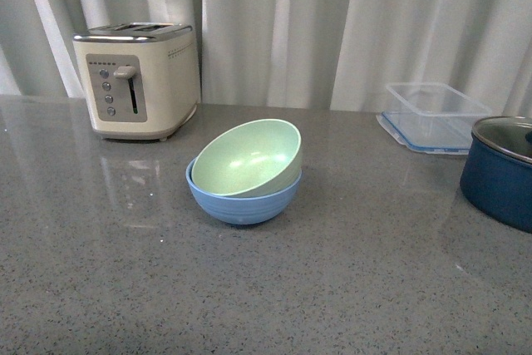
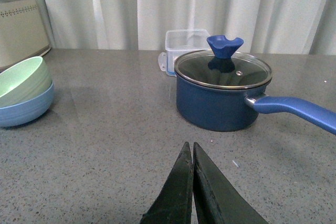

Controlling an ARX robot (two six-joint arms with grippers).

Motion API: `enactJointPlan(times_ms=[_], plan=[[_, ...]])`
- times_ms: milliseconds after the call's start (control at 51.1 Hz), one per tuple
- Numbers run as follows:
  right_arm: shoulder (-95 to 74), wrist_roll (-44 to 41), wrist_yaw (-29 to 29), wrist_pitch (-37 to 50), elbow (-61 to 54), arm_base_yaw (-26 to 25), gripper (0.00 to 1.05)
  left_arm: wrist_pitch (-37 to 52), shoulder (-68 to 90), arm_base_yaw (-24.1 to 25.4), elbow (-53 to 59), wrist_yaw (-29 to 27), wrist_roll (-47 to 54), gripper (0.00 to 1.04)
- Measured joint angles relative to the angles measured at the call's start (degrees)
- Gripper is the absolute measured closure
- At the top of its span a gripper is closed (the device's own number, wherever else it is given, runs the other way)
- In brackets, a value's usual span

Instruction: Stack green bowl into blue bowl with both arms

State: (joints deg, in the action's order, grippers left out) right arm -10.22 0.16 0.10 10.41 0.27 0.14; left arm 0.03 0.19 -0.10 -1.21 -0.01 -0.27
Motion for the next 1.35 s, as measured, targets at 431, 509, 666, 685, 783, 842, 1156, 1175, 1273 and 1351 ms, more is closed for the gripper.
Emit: enactJointPlan(times_ms=[431, 509, 666, 685, 783, 842, 1156, 1175, 1273, 1351], plan=[[9.9, -0.1, -0.1, -10.3, 0.0, 0.0, 0.93, 0.0, 0.0, 0.0, 0.0, 0.0, 0.0, 0.07], [10.0, -0.1, -0.1, -10.3, 0.0, 0.0, 0.8, 0.0, 0.0, 0.0, 0.0, 0.0, 0.0, 0.07], [10.0, -0.1, -0.1, -10.3, 0.0, 0.0, 0.57, 0.0, 0.0, 0.0, 0.0, 0.0, 0.0, 0.07], [10.0, -0.1, -0.1, -10.3, 0.0, 0.0, 0.54, 0.0, 0.0, 0.0, 0.0, 0.0, 0.0, 0.07], [10.0, -0.1, -0.1, -10.3, 0.0, 0.0, 0.36, 0.0, 0.0, 0.0, 0.0, 0.0, 0.0, 0.07], [10.0, -0.1, -0.1, -10.3, 0.0, 0.0, 0.22, 0.0, 0.0, 0.0, 0.0, 0.0, 0.0, 0.07], [10.0, 0.0, -0.1, -10.3, 0.0, 0.0, 0.1, 0.0, 0.0, 0.0, 0.0, 0.0, 0.0, 0.07], [10.0, 0.0, -0.1, -10.3, 0.0, 0.0, 0.1, 0.0, 0.0, 0.0, 0.0, 0.0, 0.0, 0.07], [10.0, 0.0, -0.1, -10.3, 0.0, 0.0, 0.1, 0.0, 0.0, 0.0, 0.0, 0.0, 0.0, 0.07], [10.0, 0.0, -0.1, -10.3, 0.0, 0.0, 0.1, 0.0, 0.0, 0.0, 0.0, 0.0, 0.0, 0.07]])
